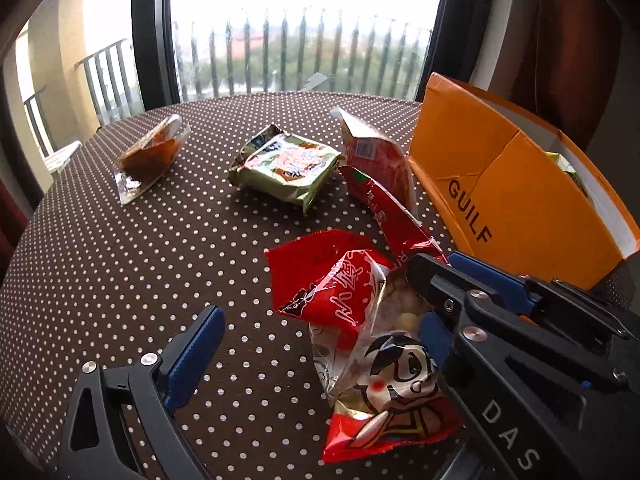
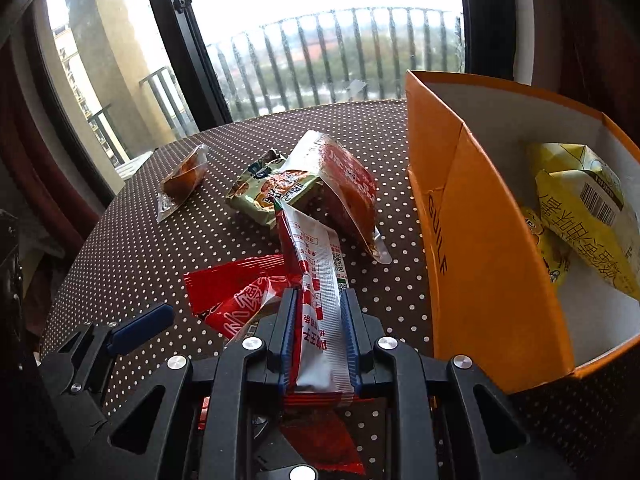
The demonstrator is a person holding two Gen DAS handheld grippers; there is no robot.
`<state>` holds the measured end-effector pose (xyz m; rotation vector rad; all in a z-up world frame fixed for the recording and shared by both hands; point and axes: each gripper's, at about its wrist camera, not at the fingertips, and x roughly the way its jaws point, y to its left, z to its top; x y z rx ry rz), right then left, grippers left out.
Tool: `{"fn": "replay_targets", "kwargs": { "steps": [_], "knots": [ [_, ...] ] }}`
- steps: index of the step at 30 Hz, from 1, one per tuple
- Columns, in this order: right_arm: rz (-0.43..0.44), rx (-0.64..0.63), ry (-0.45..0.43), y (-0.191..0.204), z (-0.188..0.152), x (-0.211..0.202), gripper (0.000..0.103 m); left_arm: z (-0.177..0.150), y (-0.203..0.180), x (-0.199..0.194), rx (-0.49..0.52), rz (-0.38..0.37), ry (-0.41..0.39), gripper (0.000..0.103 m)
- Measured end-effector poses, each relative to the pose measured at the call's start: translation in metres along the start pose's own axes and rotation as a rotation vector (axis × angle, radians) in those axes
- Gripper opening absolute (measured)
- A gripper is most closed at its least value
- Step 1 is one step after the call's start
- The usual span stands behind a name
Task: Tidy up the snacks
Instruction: 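Grasp the red snack bag with the left gripper while the right gripper holds the candy packet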
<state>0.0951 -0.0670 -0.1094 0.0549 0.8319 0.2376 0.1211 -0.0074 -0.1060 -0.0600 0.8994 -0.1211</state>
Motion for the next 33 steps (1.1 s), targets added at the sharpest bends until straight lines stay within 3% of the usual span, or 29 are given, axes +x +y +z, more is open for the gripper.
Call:
{"fn": "replay_targets", "kwargs": {
  "steps": [11,14,16,18,25,33],
  "knots": [
    [-0.015,0.005,0.045,-0.001,0.0,0.026,0.024,-0.001,0.012,0.028,-0.047,-0.045,0.049,0.102],
    [-0.008,0.008,0.043,0.001,0.001,0.029,0.024,0.0,0.015,0.028,-0.047,-0.063,0.03,0.093],
    [-0.002,0.016,0.046,-0.001,0.001,0.031,0.024,0.0,0.016,0.025,-0.04,-0.102,0.02,0.072],
    [0.004,0.023,0.052,-0.001,0.003,0.033,0.024,0.001,0.017,0.026,-0.045,-0.143,0.021,0.061],
    [0.006,0.023,0.057,0.004,0.001,0.03,0.024,-0.002,0.015,0.016,-0.049,-0.122,0.011,0.051],
    [0.037,0.005,0.06,0.01,-0.007,0.018,0.024,-0.014,0.017,-0.003,-0.045,-0.075,0.002,0.049]
  ]
}}
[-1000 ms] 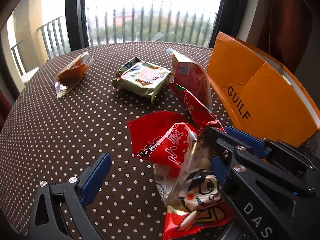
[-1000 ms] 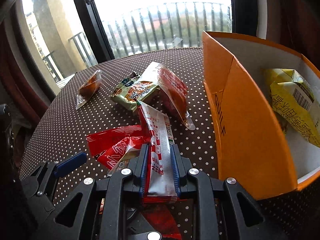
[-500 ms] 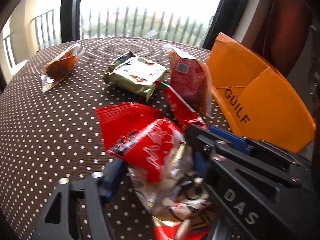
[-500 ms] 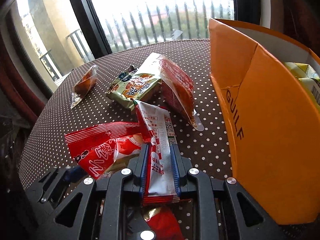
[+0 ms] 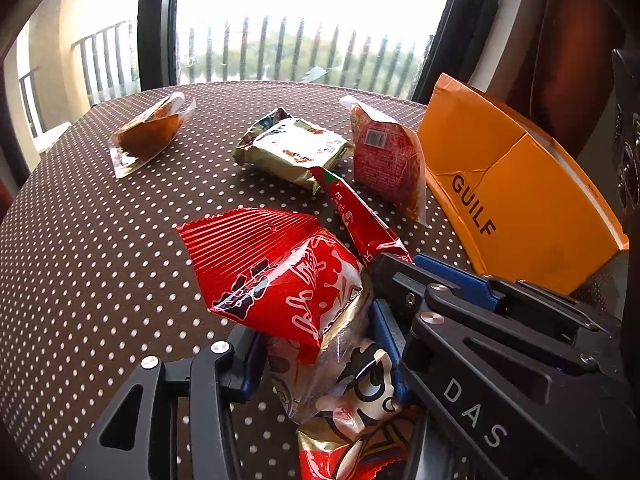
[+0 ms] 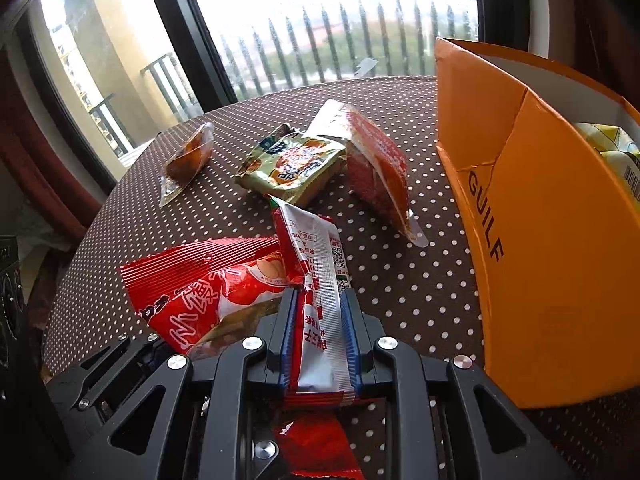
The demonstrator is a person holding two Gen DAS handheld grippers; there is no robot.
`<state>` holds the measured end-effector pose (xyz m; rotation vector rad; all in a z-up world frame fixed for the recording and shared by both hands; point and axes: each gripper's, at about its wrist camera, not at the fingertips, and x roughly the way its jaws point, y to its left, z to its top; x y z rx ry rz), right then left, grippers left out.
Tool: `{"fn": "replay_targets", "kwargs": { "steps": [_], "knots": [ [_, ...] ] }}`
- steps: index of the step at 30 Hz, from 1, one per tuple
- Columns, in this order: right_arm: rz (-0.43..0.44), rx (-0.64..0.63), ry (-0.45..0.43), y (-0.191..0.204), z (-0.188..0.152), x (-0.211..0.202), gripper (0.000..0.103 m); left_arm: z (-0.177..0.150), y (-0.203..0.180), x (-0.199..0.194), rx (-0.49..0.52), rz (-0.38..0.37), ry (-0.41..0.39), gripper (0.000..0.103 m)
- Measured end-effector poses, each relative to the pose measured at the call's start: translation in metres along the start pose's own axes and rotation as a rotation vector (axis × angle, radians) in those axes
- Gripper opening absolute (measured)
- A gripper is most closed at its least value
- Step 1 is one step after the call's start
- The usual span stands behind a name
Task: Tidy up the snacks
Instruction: 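Grasp the red snack bag with the left gripper while the right gripper holds the candy packet, then carry both snacks over the orange box and open both grippers to drop them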
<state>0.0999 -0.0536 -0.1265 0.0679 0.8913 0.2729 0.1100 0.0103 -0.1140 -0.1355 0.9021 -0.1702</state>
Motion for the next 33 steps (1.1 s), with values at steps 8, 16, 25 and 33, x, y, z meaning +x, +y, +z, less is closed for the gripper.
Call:
{"fn": "replay_targets", "kwargs": {
  "steps": [8,16,25,33],
  "knots": [
    [0.026,-0.018,-0.025,0.009,-0.006,-0.015,0.024,-0.004,-0.003,-0.022,0.001,0.025,-0.04,0.048],
    [0.034,-0.031,-0.089,0.016,-0.003,-0.043,0.024,0.004,-0.01,-0.049,0.018,0.035,-0.1,0.048],
    [0.048,-0.064,-0.176,0.024,0.016,-0.076,0.024,0.026,-0.021,-0.085,0.033,0.049,-0.178,0.048],
    [0.044,-0.094,-0.285,0.025,0.041,-0.111,0.024,0.057,-0.043,-0.115,0.064,0.032,-0.275,0.048]
  ]
}}
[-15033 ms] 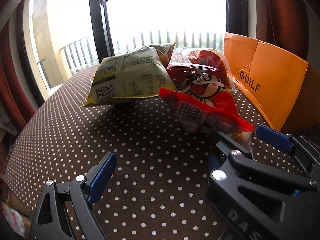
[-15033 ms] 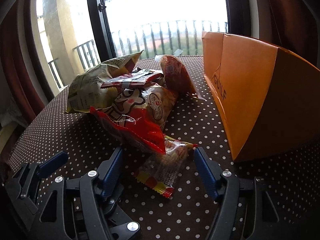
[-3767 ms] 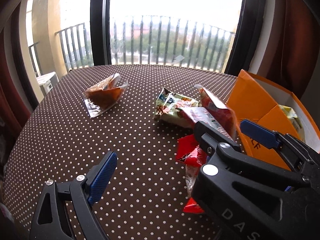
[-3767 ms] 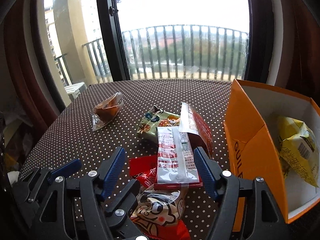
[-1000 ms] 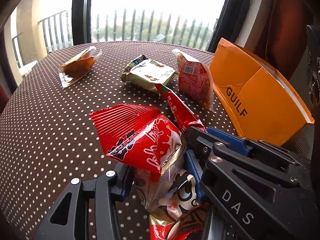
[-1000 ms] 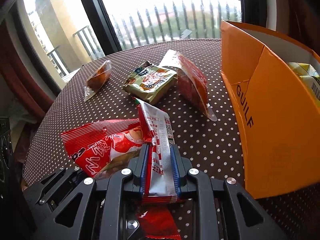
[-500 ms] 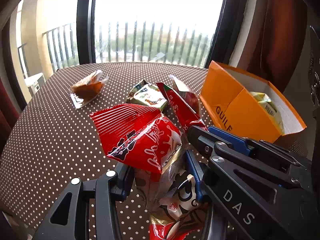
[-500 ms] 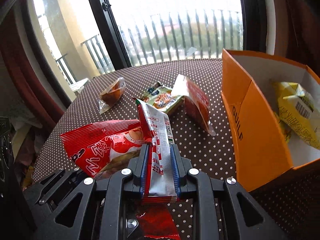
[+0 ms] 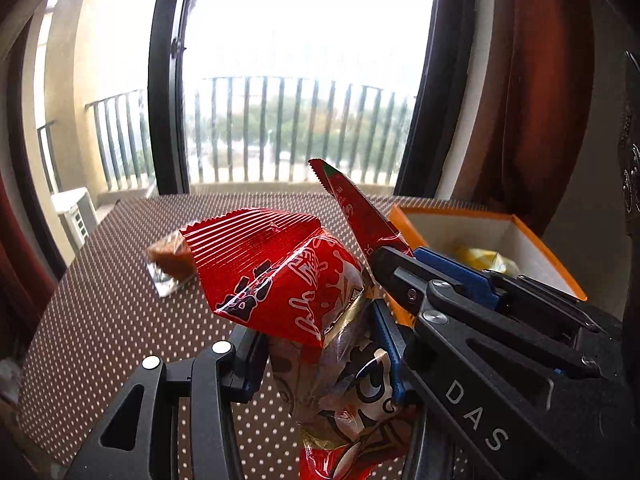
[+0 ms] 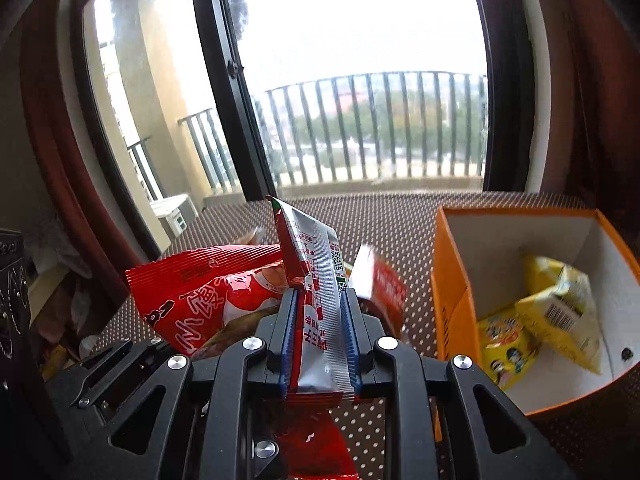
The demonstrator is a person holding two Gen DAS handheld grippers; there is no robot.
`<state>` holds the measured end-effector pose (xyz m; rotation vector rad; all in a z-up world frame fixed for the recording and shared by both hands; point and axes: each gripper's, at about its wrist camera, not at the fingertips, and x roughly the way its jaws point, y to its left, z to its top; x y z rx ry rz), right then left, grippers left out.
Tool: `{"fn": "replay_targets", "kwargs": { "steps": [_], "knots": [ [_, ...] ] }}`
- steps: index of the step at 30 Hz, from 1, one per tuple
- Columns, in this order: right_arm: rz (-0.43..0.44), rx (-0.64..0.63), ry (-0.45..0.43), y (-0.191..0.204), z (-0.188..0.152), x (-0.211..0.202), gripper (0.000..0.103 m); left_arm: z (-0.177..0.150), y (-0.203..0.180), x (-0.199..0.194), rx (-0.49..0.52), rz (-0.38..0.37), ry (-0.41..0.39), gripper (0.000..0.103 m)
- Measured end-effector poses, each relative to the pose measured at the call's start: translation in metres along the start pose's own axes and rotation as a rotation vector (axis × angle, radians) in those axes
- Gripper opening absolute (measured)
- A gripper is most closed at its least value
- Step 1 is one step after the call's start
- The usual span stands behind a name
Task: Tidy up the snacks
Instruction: 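Carry both snacks over the orange box and open both grippers to drop them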
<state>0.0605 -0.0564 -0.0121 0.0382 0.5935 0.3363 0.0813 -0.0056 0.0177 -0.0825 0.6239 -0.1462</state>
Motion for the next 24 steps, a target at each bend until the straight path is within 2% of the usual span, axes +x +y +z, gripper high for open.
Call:
{"fn": "replay_targets", "kwargs": {
  "steps": [10,24],
  "knots": [
    [-0.03,0.001,-0.116,-0.027,0.034,-0.025,0.024,0.036,-0.038,-0.004,0.061,-0.04,-0.076,0.048],
    [-0.125,0.016,-0.181,-0.102,0.055,-0.043,0.024,0.061,-0.104,0.041,0.134,-0.156,-0.03,0.048]
  ]
}}
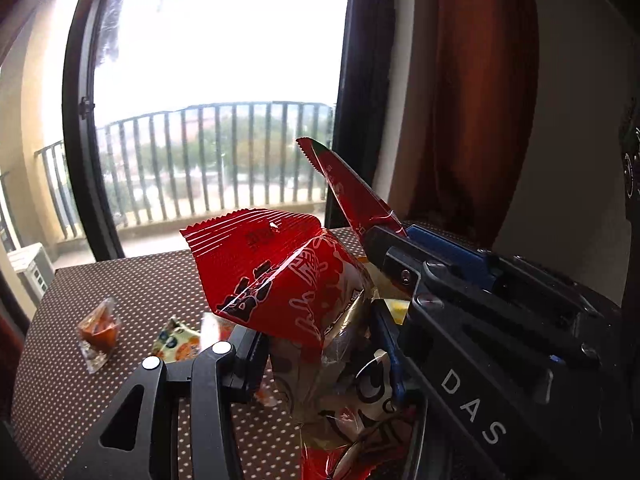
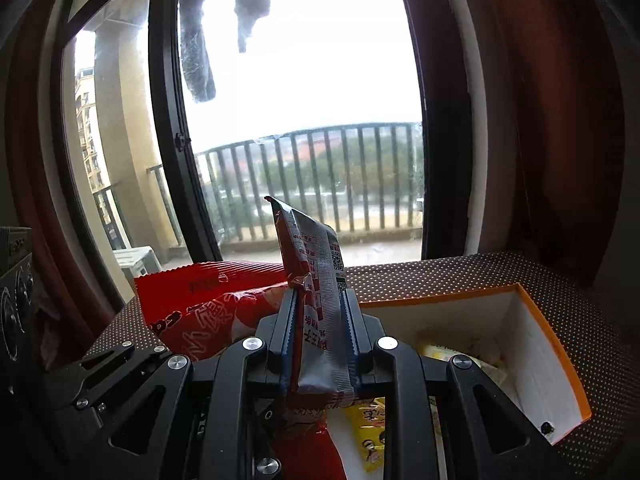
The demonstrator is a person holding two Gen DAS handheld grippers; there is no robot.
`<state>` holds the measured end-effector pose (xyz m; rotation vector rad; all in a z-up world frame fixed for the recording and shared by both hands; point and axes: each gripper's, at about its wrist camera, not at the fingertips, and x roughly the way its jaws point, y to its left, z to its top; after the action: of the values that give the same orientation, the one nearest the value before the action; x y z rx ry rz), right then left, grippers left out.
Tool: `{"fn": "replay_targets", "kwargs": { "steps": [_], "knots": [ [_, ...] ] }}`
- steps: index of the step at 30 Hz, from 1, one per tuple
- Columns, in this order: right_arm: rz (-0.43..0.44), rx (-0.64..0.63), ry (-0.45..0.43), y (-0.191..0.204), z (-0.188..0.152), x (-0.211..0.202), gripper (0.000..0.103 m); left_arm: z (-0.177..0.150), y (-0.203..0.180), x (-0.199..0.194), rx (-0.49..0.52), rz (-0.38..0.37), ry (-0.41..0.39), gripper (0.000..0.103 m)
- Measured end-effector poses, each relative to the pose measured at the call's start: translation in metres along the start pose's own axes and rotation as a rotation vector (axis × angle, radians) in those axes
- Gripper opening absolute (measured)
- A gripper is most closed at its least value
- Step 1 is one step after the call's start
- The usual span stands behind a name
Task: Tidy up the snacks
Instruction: 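Carry both snacks over the orange box and open both grippers to drop them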
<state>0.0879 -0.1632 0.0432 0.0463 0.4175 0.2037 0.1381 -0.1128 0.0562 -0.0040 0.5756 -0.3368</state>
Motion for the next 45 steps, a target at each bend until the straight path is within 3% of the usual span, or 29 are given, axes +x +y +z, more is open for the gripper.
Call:
{"fn": "replay_targets", "kwargs": {
  "steps": [12,19,22,26,28,30,33,38,41,42,45],
  "knots": [
    [-0.096,0.116,0.038,-0.062,-0.011,0.005,0.024,-0.002,-0.028,0.064,0.038,-0.154,0.137,0.048],
    [-0.159,0.183,0.081,-0.093,-0.025,0.013,0.024,-0.006,-0.047,0.107,0.058,-0.192,0.228,0.048],
    [-0.178,0.203,0.103,-0.101,-0.029,0.02,0.024,-0.008,-0.044,0.125,0.047,-0.181,0.305,0.05],
    [-0.154,0.237,0.132,-0.104,-0.033,0.035,0.024,-0.01,-0.039,0.134,0.032,-0.127,0.334,0.057],
    [-0.14,0.248,0.144,-0.102,-0.034,0.042,0.024,-0.008,-0.037,0.14,0.034,-0.083,0.35,0.077],
    [-0.135,0.251,0.157,-0.102,-0.038,0.047,0.024,-0.01,-0.034,0.148,0.04,-0.036,0.38,0.084],
    [-0.137,0.254,0.183,-0.106,-0.047,0.052,0.025,-0.011,-0.032,0.159,0.061,-0.007,0.429,0.084],
    [-0.103,0.3,0.205,-0.115,-0.055,0.055,0.032,-0.017,-0.041,0.156,0.101,0.028,0.398,0.084],
    [-0.125,0.298,0.205,-0.117,-0.056,0.052,0.053,-0.023,-0.046,0.145,0.117,0.026,0.374,0.084],
    [-0.129,0.301,0.205,-0.118,-0.057,0.053,0.067,-0.029,-0.05,0.135,0.119,0.021,0.369,0.085],
    [-0.126,0.304,0.208,-0.116,-0.058,0.049,0.07,-0.033,-0.05,0.129,0.128,0.013,0.353,0.087]
  ]
}}
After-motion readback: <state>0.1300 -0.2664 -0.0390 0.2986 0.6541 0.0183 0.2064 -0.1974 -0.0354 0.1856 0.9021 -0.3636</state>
